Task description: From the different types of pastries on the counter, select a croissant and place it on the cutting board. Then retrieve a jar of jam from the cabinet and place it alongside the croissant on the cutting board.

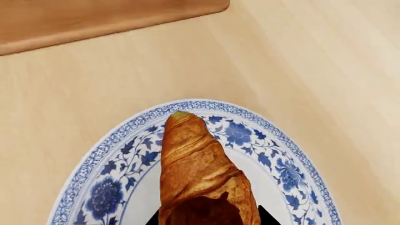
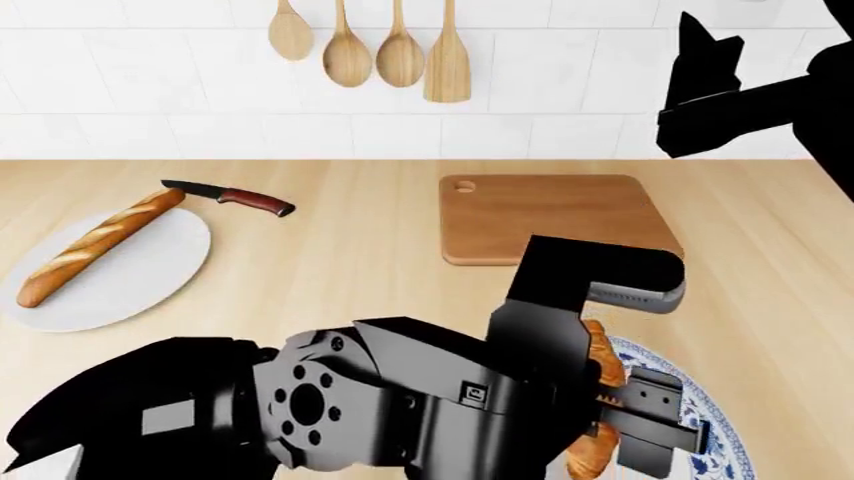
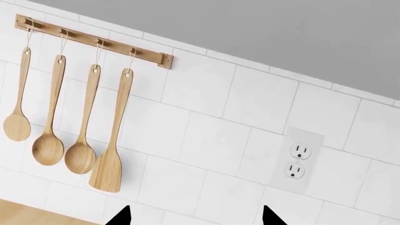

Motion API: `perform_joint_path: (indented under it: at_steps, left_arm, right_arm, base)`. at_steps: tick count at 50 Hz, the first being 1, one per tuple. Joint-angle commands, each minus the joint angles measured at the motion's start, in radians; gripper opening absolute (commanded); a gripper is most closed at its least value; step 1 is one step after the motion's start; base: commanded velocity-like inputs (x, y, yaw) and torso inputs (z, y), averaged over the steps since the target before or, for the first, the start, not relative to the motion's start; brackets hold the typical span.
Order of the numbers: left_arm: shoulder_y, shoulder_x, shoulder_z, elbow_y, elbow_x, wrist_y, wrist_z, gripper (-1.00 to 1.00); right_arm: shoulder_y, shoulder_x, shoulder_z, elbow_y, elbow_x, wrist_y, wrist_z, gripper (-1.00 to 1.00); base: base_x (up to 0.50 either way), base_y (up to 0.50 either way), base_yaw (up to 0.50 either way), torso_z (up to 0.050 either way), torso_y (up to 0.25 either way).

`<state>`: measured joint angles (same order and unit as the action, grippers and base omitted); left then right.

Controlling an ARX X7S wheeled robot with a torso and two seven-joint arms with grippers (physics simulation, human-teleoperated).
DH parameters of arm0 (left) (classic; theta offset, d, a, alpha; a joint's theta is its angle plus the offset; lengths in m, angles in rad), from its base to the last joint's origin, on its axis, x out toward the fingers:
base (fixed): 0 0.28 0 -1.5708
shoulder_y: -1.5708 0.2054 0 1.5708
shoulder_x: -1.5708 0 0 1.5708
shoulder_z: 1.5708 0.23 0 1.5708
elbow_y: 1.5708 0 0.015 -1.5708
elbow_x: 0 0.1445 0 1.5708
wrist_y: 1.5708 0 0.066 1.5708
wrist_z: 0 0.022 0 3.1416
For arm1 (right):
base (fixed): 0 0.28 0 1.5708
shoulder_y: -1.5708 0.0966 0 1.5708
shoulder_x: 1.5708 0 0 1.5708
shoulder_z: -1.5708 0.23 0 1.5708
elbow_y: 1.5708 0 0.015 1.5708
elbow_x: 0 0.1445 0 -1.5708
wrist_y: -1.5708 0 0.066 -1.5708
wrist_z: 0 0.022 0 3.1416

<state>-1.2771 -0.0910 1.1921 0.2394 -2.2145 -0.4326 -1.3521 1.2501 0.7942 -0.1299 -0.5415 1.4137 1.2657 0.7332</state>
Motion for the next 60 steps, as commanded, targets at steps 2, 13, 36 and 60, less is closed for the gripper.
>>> perform_joint_path:
  at_steps: [2, 13, 36, 60]
  left_arm:
    - [-0.138, 0.000, -0.036, -0.044, -0.033, -0.074, 0.093, -1.00]
    - [-0.289, -0.040, -0.018, -0.221, 0.131, -0.214, 0.307, -1.00]
    - [-0.503, 0.091, 0.262, -0.882, 0.467, -0.078, 0.932, -1.00]
    - [-0.450, 0.091, 0.385, -1.016, 0.553, -0.061, 1.012, -1.00]
  right_arm:
    - [-0.005, 0.005, -0.008, -0.002, -0.012, -0.012, -0.011, 1.00]
    - [0.003, 0.010, -0.017, -0.009, -0.011, -0.013, -0.014, 1.00]
    - [0.010, 0.009, -0.027, -0.015, -0.004, -0.029, -0.020, 1.00]
    - [0.006, 0.007, -0.024, -0.011, 0.013, -0.048, -0.006, 1.00]
  base:
    - [0.00, 0.00, 0.00, 0.000, 0.000]
    - [0.00, 0.00, 0.00, 0.000, 0.000]
    - [0.00, 0.00, 0.00, 0.000, 0.000]
    - [0.00, 0.00, 0.00, 0.000, 0.000]
